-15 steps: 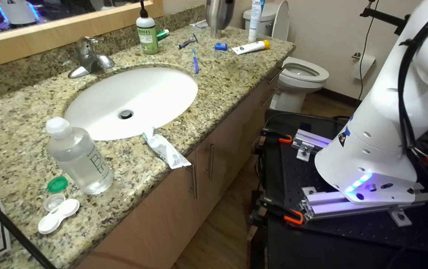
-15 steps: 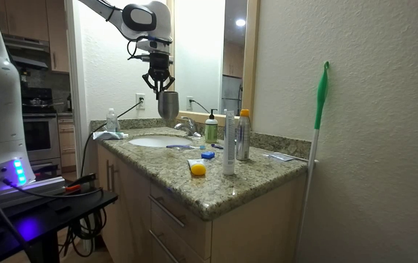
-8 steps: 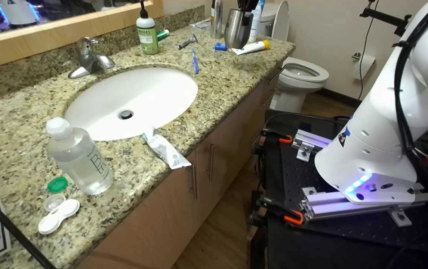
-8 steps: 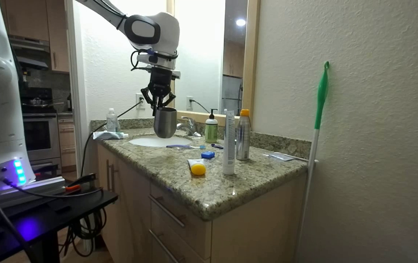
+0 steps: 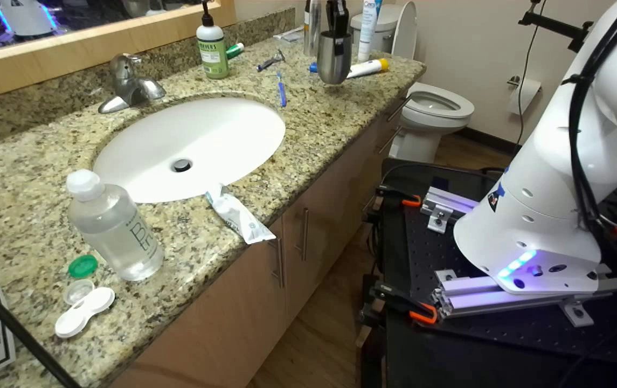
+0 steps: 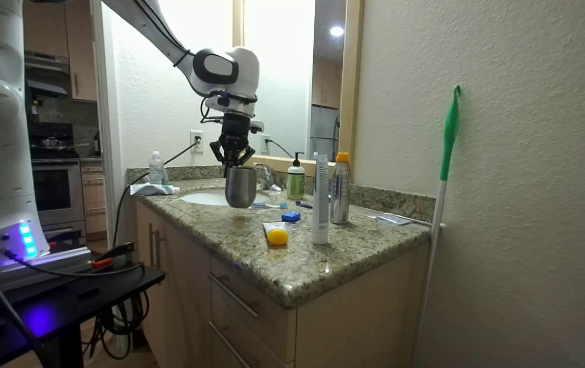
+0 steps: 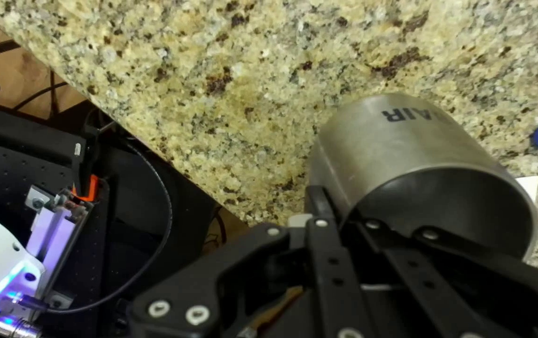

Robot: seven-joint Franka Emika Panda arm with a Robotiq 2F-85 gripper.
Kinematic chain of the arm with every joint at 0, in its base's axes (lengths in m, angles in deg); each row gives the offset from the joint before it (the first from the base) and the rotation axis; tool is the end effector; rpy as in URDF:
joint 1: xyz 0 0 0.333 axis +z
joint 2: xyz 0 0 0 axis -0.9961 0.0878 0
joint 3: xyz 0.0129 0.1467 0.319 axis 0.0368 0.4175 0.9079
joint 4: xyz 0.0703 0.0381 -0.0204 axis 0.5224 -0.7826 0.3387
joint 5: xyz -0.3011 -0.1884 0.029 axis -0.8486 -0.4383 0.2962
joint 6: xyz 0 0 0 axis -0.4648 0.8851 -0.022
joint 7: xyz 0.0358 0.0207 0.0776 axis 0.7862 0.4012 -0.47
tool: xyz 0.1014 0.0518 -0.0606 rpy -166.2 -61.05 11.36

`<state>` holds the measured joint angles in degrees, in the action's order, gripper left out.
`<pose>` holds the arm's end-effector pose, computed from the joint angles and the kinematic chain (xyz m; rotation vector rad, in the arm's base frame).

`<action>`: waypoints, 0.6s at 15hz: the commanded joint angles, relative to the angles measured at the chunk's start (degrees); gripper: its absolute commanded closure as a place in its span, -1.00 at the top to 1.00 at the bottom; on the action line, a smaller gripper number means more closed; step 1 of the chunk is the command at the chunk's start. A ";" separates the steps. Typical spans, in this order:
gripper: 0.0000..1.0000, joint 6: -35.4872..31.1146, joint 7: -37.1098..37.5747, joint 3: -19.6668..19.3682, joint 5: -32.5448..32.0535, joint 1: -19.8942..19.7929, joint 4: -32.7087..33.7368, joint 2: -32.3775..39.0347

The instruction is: Get the silver cup on the countertop and place it near the white tube with a yellow lid

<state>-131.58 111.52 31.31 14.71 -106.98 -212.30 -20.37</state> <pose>0.3497 -0.3500 0.3802 0.4540 -2.9346 -0.0907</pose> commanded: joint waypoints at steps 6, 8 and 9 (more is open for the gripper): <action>-0.97 1.82 8.55 -1.97 -3.70 0.84 5.98 8.84; -0.97 0.62 8.16 -2.75 -3.10 0.35 5.61 9.05; -0.97 -1.18 8.01 -3.03 -2.36 0.05 4.71 8.73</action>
<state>-131.10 119.78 29.11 11.13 -106.05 -207.47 -12.18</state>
